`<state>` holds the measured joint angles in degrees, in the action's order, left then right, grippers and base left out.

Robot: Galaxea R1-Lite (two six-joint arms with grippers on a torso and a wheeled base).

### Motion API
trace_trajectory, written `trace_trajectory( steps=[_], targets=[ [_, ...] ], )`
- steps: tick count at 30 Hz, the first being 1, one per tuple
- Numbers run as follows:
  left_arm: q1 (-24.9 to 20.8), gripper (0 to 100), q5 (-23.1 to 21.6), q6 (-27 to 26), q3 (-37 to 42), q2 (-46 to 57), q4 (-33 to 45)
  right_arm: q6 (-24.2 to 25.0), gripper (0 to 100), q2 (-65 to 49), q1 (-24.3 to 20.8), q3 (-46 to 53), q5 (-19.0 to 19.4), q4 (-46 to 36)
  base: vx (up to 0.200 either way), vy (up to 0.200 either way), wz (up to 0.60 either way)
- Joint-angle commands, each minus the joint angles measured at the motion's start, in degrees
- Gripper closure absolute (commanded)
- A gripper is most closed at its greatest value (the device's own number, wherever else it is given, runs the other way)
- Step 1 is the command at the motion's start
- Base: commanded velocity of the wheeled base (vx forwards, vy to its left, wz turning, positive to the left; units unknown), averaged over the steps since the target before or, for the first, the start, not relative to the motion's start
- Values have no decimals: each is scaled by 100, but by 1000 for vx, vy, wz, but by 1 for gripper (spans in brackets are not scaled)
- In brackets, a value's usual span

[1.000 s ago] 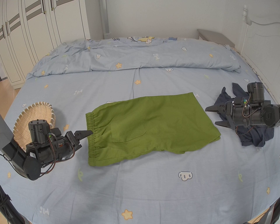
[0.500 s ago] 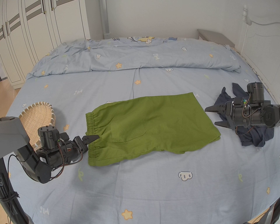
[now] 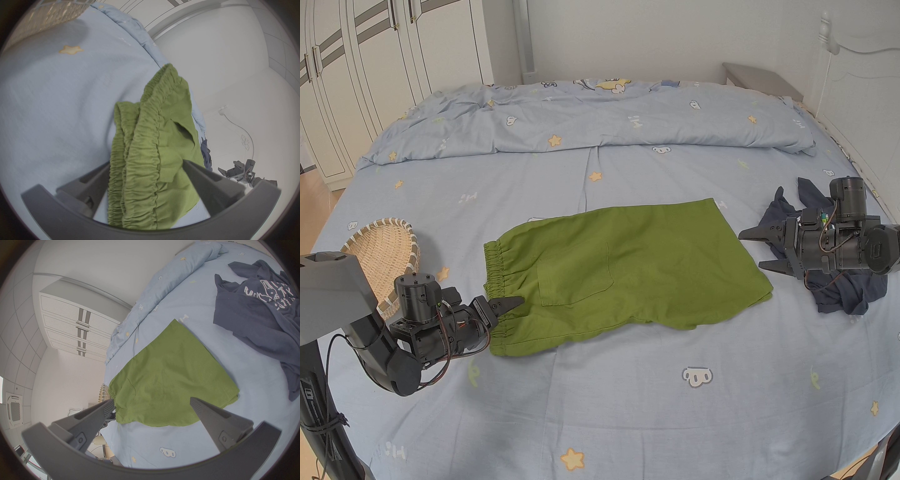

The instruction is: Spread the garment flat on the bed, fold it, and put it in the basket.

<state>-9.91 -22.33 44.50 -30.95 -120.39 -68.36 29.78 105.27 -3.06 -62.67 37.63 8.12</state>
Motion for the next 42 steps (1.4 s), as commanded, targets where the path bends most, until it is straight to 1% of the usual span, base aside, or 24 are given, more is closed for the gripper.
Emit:
trace_trajectory(
  steps=[1,9,14,16,17,18,19,21,22,23,24,25,26,27,28,29,31,32,33,39,42],
  targets=[
    [-28,100,-17,6,-16,-46,-1,1,0,3,-2,9,7,23,0,0,0],
    [-28,100,-17,-2,-25,-81,-1,1,0,3,-2,53,7,120,0,0,0],
    [51,100,-43,6,-16,-2,104,1,0,12,7,53,7,120,0,0,0],
    [95,100,-96,6,-25,121,253,1,0,3,7,53,7,120,0,0,0],
    [191,100,-113,-2,-34,262,429,1,0,3,16,53,7,120,0,0,0],
    [191,100,-113,-2,-34,262,429,1,0,3,16,53,7,120,0,0,0],
    [385,100,-298,-2,-122,499,939,-25,0,20,42,62,25,120,0,0,0],
    [613,100,-597,-11,-236,737,1414,-60,0,64,86,71,42,120,0,0,0],
    [648,100,-641,-11,-253,763,1475,-60,0,64,95,71,51,120,0,0,0],
    [815,100,-843,-11,-350,904,1739,-69,0,82,157,71,130,111,0,0,0],
    [859,100,-931,-11,-385,939,1827,-78,0,82,183,71,201,111,0,0,0],
    [868,100,-940,-11,-394,939,1844,-87,0,82,192,71,218,111,0,0,0],
    [956,100,-1045,-20,-447,974,1967,-166,0,99,280,88,429,102,0,0,0],
    [982,100,-1045,-73,-464,974,1994,-262,0,152,350,132,579,111,0,0,0],
    [982,100,-1045,-90,-464,965,1994,-289,0,170,368,150,605,111,0,0,0],
    [982,100,-1054,-178,-456,956,2002,-544,0,310,429,176,640,111,0,0,0],
    [965,100,-1054,-231,-447,948,2002,-860,0,486,508,150,684,111,0,0,0],
    [965,100,-1054,-240,-447,939,1994,-1097,0,679,561,71,693,102,0,0,0],
    [965,100,-1054,-240,-447,939,1994,-1176,0,785,561,1,702,93,0,0,0],
    [965,100,-1054,-240,-447,948,1994,-1220,0,1391,517,-694,710,14,0,0,0],
    [965,100,-1054,-240,-438,956,1994,-1326,0,1752,491,-1037,710,-118,0,0,0]
  ],
)
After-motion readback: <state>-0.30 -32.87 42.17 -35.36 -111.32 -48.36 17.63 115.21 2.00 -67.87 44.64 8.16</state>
